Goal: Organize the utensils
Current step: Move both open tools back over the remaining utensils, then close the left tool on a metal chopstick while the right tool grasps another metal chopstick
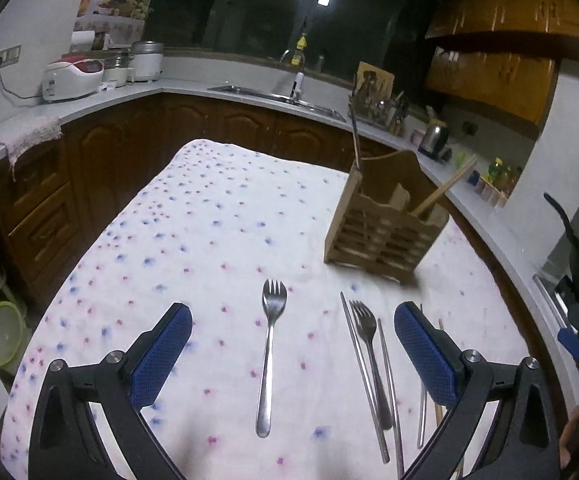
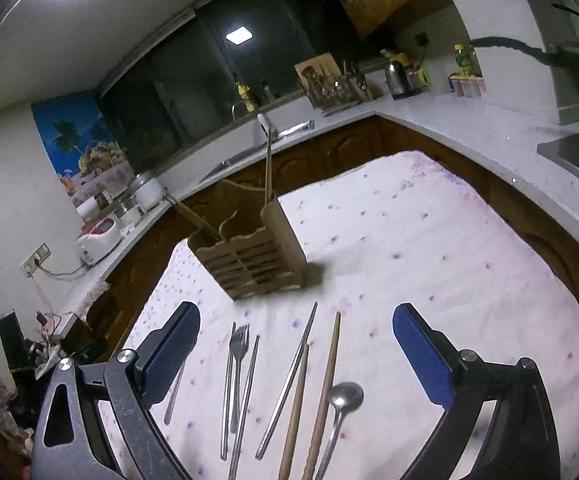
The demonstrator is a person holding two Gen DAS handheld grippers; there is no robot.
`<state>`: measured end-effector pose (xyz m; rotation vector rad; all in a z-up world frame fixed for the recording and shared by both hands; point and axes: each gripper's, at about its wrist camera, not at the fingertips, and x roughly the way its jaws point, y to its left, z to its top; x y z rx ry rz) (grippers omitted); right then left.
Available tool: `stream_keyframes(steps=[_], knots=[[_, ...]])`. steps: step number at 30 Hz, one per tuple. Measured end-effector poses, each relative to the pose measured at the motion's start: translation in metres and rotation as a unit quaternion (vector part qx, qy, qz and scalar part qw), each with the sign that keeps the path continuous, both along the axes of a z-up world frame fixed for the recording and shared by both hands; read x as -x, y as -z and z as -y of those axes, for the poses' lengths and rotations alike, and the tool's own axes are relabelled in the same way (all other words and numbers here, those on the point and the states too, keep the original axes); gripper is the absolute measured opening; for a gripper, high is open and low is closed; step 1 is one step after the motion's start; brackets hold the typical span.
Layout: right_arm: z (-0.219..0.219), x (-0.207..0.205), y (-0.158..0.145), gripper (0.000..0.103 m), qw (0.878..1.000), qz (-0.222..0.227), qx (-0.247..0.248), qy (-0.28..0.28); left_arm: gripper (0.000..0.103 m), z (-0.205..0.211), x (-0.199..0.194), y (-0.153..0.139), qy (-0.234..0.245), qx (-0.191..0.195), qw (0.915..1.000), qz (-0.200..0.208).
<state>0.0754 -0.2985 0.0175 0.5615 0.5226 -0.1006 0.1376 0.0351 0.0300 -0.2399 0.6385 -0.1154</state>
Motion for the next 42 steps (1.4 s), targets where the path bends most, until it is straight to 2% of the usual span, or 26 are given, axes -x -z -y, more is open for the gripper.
stream_keyframes(steps=[13,19,23,29,32,34,36,37,39,42], knots=[[-0.006,-0.01,0.014,0.098,0.999,-0.031,0.006,-0.018,0.102,0.009,-0.009,0.001,0.009,-0.017,0.9996,-0.021],[-0.007,-0.021,0.022,0.098,0.998,-0.049,0.007,-0.027,0.101,0.02,-0.027,0.007,0.018,-0.033,0.9985,-0.041],[-0.007,-0.032,0.031,0.096,0.998,-0.063,0.007,-0.029,0.096,0.028,-0.043,0.014,0.03,-0.039,0.9969,-0.062],[-0.007,-0.054,0.043,0.08,0.995,-0.086,0.004,-0.041,0.073,0.038,-0.079,0.031,0.046,-0.047,0.992,-0.107],[-0.006,-0.066,0.05,0.073,0.994,-0.098,-0.001,-0.049,0.071,0.045,-0.098,0.037,0.053,-0.046,0.9902,-0.121],[-0.007,-0.076,0.055,0.062,0.993,-0.109,0.002,-0.055,0.069,0.051,-0.113,0.041,0.058,-0.052,0.9885,-0.13],[-0.008,-0.085,0.06,0.06,0.991,-0.118,0.002,-0.06,0.061,0.059,-0.13,0.048,0.066,-0.061,0.9856,-0.144],[-0.008,-0.091,0.062,0.058,0.991,-0.122,0.003,-0.064,0.061,0.064,-0.139,0.053,0.069,-0.067,0.9838,-0.151],[-0.009,-0.101,0.067,0.055,0.989,-0.129,0.005,-0.068,0.055,0.071,-0.152,0.06,0.075,-0.075,0.9811,-0.162],[-0.011,-0.118,0.076,0.052,0.987,-0.143,0.008,-0.076,0.052,0.082,-0.171,0.068,0.085,-0.09,0.9776,-0.17]])
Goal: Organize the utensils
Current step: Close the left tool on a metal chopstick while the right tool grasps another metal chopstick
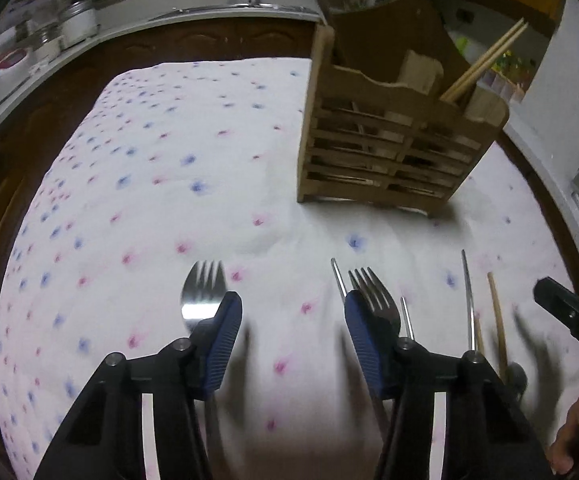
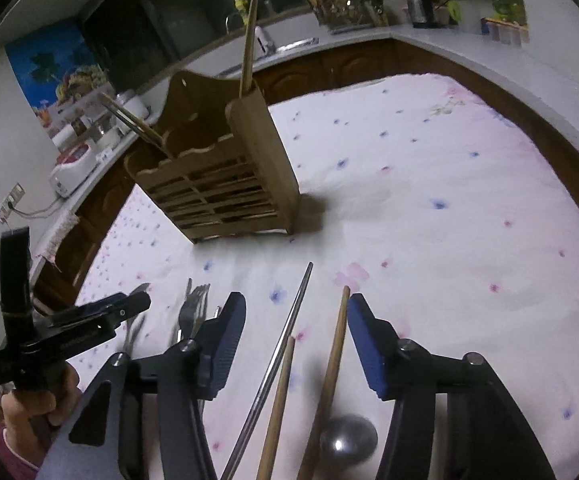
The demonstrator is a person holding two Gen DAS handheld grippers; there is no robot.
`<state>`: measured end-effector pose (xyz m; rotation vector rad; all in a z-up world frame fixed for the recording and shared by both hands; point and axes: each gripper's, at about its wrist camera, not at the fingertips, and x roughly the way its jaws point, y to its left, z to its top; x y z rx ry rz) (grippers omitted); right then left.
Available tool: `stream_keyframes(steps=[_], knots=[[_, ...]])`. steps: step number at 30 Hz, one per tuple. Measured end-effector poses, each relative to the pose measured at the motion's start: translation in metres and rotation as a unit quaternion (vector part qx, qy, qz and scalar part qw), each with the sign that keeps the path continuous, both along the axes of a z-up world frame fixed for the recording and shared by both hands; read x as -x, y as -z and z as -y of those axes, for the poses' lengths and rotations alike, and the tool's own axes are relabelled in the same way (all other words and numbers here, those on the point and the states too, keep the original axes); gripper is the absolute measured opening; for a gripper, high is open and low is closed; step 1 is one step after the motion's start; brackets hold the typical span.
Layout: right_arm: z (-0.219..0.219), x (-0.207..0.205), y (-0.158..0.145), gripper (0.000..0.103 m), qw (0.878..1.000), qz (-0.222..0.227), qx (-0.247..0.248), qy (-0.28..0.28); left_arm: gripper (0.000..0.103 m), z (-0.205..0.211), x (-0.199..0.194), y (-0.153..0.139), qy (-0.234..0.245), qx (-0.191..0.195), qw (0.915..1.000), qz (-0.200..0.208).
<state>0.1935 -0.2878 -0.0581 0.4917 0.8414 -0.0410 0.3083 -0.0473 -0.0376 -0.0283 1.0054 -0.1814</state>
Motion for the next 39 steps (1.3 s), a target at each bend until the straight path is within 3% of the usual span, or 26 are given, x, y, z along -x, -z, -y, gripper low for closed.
stream_keyframes(steps=[4,8,14,19,29,32,39], knots=[[-0.001,-0.02,0.012,0.042,1.0,-0.02,0.002,-0.006,0.048,0.007,-0.017,0.005,0.007,-0.006,0.9999,-0.009],[0.0,-0.032,0.019,0.042,0.999,-0.032,0.003,-0.009,0.038,0.013,-0.03,0.014,0.014,-0.004,0.9995,-0.026],[0.003,-0.043,0.027,0.042,0.999,-0.041,0.0,-0.009,0.035,0.023,-0.045,0.029,0.028,-0.012,0.9987,-0.041],[0.001,-0.049,0.03,0.039,0.999,-0.045,0.008,-0.014,0.033,0.031,-0.05,0.034,0.04,-0.035,0.9982,-0.029],[-0.006,-0.058,0.041,0.033,0.997,-0.068,0.022,-0.026,0.025,0.02,-0.044,0.036,0.128,-0.045,0.9903,-0.028],[-0.008,-0.057,0.042,0.033,0.997,-0.067,0.026,-0.025,0.025,0.007,-0.048,0.034,0.107,-0.023,0.9926,-0.051],[-0.009,-0.06,0.043,0.033,0.997,-0.069,0.033,-0.03,0.025,0.012,-0.045,0.037,0.064,-0.022,0.9957,-0.063]])
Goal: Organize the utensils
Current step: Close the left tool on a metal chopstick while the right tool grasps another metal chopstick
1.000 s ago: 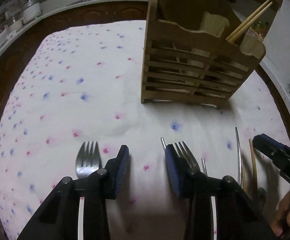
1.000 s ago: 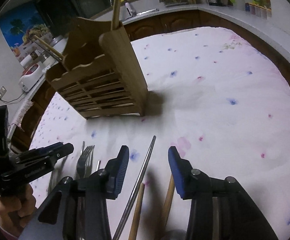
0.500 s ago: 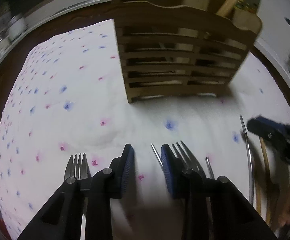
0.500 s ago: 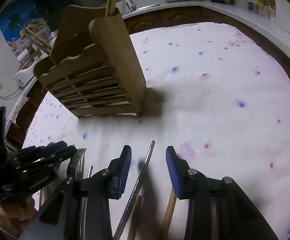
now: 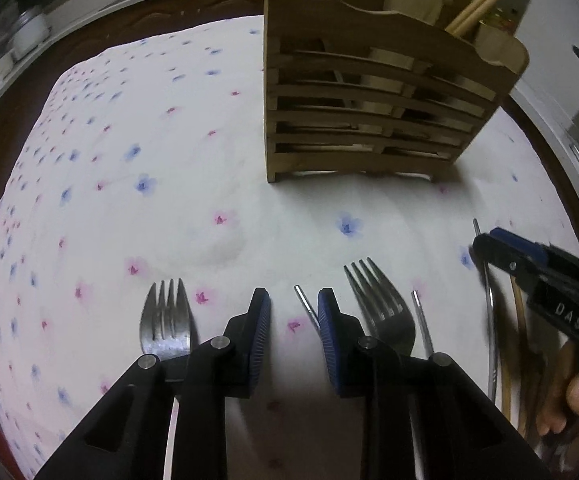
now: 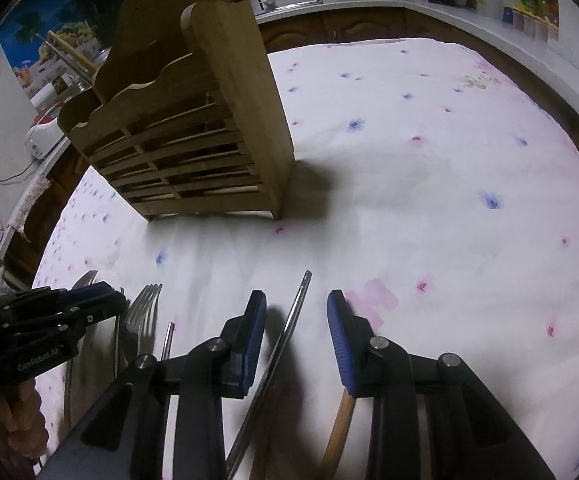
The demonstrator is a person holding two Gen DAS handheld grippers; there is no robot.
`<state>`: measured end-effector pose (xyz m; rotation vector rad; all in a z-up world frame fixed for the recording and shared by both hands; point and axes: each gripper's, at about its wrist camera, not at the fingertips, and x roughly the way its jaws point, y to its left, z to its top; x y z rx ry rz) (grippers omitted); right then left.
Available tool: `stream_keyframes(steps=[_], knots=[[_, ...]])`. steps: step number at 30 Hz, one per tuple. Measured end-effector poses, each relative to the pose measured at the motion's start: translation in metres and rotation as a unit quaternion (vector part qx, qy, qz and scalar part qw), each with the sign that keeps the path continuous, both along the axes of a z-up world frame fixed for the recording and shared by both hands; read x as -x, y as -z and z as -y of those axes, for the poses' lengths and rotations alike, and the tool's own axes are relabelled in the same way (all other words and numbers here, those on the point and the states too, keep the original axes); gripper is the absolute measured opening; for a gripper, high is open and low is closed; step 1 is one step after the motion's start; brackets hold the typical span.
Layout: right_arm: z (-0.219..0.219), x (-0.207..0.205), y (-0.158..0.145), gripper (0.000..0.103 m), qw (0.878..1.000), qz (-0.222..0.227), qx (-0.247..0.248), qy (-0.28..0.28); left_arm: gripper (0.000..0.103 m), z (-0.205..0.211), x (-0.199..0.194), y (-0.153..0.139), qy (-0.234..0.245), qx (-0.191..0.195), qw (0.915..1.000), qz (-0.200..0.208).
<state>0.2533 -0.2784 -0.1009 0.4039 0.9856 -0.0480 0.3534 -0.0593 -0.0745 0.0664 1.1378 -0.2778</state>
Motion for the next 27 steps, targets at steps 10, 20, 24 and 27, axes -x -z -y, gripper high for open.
stream_keyframes(steps=[10,20,24,27], knots=[[-0.006,-0.003,0.0,0.031,1.0,0.0,0.014,-0.003,0.007,0.033,-0.001,-0.004,0.047,-0.037,0.9979,0.021],[-0.006,-0.004,0.0,0.031,1.0,0.0,0.015,-0.004,0.036,0.022,0.014,-0.005,-0.001,-0.043,0.999,0.014],[-0.007,-0.005,0.001,0.031,1.0,-0.001,0.02,-0.002,0.008,0.038,0.017,-0.004,0.02,-0.044,0.9984,0.029],[-0.008,-0.005,0.001,0.017,0.999,-0.003,0.035,0.006,0.006,0.037,0.018,-0.004,0.019,-0.034,0.9986,0.035]])
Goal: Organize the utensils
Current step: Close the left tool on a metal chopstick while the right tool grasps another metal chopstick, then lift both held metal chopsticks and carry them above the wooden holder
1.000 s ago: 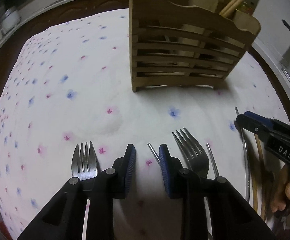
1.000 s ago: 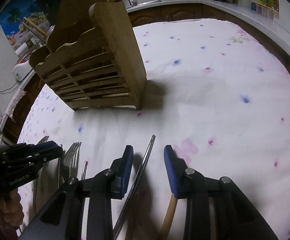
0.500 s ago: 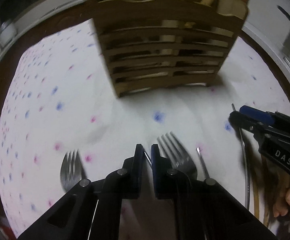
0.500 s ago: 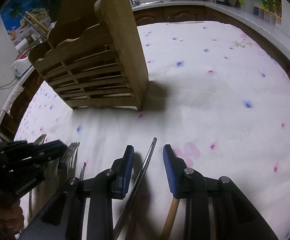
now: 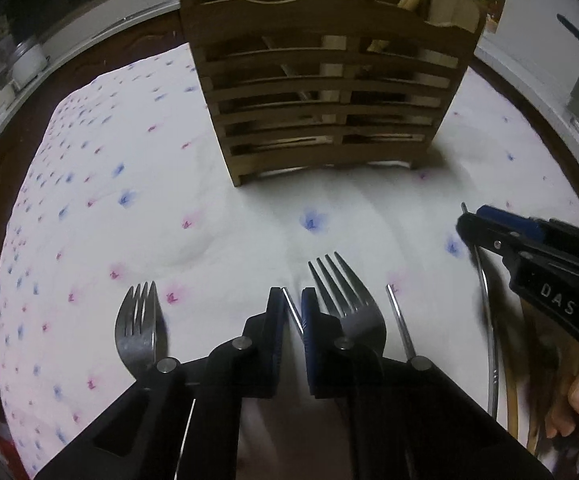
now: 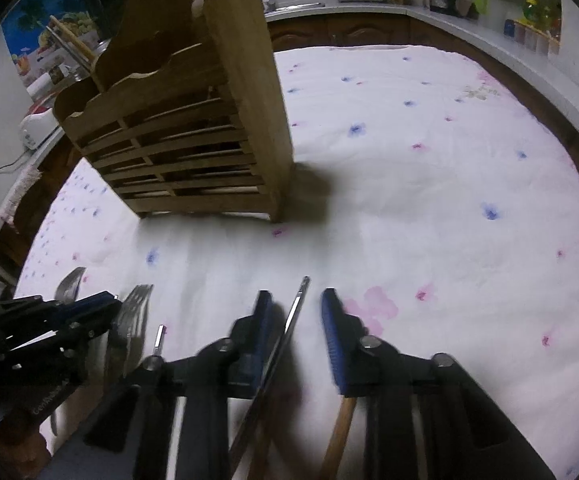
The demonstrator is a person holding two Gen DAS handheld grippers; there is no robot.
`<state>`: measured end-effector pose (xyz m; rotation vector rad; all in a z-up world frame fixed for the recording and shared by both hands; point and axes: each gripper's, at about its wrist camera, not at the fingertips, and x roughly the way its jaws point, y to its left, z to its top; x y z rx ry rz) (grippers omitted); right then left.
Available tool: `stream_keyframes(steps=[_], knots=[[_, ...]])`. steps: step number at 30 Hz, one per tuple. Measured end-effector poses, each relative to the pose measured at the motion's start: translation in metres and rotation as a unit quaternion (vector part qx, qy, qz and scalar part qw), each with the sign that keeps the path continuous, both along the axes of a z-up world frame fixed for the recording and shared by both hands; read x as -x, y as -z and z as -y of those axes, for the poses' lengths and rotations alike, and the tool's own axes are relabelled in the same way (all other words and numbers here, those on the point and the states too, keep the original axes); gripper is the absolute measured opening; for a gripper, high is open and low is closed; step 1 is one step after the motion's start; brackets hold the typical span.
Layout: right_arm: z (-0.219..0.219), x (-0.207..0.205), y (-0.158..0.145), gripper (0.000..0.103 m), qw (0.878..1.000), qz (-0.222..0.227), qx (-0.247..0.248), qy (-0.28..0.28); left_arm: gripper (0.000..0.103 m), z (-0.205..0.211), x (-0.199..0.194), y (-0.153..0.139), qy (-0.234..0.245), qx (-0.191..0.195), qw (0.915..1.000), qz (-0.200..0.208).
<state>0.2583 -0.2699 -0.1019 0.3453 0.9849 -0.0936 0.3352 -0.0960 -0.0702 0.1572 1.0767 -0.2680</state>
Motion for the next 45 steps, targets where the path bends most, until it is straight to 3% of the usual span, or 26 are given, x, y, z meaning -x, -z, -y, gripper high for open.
stream_keyframes(steps=[1,9,24,32,36,38,39,45], knots=[[0.001,0.0,0.0,0.01,1.0,0.0,0.002,0.002,0.005,-0.002,0.001,0.0,-0.002,0.007,1.0,0.001],[0.013,0.008,-0.007,0.004,0.998,0.022,-0.051,0.009,0.002,-0.023,0.011,-0.022,-0.006,0.04,0.9991,0.015],[-0.011,0.073,-0.108,0.002,0.989,0.127,-0.072,-0.025,0.002,-0.083,0.112,-0.124,0.002,0.102,0.9876,0.119],[-0.021,0.109,-0.145,0.0,0.984,0.165,-0.056,-0.036,0.002,-0.115,0.173,-0.155,-0.009,0.127,0.9788,0.16],[-0.026,0.104,-0.135,0.001,0.988,0.141,-0.048,-0.047,0.002,-0.123,0.18,-0.149,-0.016,0.132,0.9788,0.156],[-0.025,0.096,-0.122,0.009,0.99,0.124,-0.05,-0.044,0.002,-0.127,0.182,-0.151,-0.02,0.14,0.9776,0.156],[-0.025,0.09,-0.112,0.017,0.992,0.108,-0.05,-0.042,0.002,-0.13,0.183,-0.153,-0.022,0.142,0.977,0.157],[-0.043,0.053,-0.05,0.018,0.996,0.039,-0.044,-0.064,0.002,-0.141,0.181,-0.155,-0.034,0.157,0.9737,0.161]])
